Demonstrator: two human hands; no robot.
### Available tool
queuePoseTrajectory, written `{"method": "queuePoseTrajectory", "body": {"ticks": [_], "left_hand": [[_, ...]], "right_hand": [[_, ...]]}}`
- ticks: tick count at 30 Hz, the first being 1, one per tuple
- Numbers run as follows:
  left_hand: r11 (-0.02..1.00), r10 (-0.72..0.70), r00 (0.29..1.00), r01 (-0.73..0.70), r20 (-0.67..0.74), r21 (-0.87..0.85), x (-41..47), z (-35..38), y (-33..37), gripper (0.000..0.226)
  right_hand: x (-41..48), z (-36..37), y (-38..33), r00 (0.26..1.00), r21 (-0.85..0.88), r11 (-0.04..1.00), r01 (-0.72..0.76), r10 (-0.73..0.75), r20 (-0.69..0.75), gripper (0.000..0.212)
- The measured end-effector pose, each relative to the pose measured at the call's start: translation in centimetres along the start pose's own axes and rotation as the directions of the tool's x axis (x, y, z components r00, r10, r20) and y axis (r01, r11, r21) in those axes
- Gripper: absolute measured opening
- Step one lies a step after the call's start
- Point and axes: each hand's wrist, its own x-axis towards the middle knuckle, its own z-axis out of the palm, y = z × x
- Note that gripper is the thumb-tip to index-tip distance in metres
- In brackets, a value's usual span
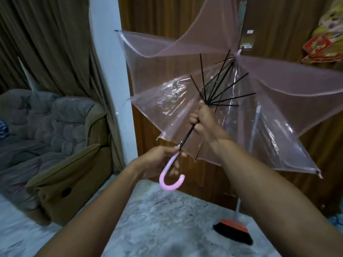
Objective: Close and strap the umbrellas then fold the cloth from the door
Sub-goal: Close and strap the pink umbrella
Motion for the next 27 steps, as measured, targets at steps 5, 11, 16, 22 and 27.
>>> {"method": "queuePoseTrajectory", "body": {"ticks": [5,11,16,22,27], "left_hand": [[0.968,0.098,0.995,-0.098,-0.012,-0.232,-0.5,-1.2,-0.8,0.036],[0.955,0.166,0.975,-0.196,-0.151,-0.221,0.9,-0.4,1.5,0.040],[0.963,0.178,0.956,-0.217,-0.234,-0.157,1.7,-0.3,2.2,0.039],[0.979,0.183,0.935,-0.202,-0.305,-0.029,1.7,-1.4,1.2,0.040],[0.979,0.188,0.921,-0.203,-0.342,-0.008,1.8,-1.2,1.0,0.037]], "right_hand": [[1.9,1.3,-0.9,1.000,0.094,0.995,-0.015,0.016,-0.009,0.040],[0.1,3.1,1.8,0.997,-0.052,0.998,-0.040,0.043,0.060,0.041],[-1.5,2.5,5.0,0.965,-0.132,0.973,-0.190,0.210,0.156,0.057],[-1.7,1.4,7.1,0.972,-0.157,0.971,-0.179,0.199,0.123,0.045],[-2.4,1.4,7.3,0.966,-0.225,0.963,-0.148,0.190,0.177,0.061]]}}
